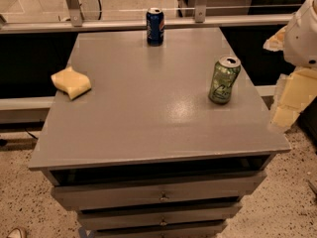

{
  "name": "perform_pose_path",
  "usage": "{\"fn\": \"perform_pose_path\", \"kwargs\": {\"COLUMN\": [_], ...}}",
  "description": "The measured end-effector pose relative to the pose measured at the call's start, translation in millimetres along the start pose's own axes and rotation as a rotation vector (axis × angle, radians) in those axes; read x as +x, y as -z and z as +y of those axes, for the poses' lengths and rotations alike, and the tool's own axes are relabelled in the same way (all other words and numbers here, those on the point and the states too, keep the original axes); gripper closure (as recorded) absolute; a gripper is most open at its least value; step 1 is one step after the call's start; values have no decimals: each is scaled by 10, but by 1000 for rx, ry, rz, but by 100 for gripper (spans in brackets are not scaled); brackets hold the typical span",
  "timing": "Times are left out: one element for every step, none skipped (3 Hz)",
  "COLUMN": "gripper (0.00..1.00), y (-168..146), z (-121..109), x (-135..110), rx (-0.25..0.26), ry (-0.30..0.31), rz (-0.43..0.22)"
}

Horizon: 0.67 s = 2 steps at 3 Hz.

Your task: Move sponge near pepsi can

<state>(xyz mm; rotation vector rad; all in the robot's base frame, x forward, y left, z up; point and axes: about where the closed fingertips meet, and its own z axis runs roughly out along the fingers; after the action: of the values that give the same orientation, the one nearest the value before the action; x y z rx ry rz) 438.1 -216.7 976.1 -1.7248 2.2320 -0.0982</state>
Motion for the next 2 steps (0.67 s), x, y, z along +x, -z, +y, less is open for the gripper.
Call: {"fn": "perform_pose_path", "kwargs": {"gripper": [0,0], "y": [-27,-208], "z": [11,98], "x": [-55,-434], "rx": [-5,-44], "ry": [6,47], "rz": [-12,-92]}}
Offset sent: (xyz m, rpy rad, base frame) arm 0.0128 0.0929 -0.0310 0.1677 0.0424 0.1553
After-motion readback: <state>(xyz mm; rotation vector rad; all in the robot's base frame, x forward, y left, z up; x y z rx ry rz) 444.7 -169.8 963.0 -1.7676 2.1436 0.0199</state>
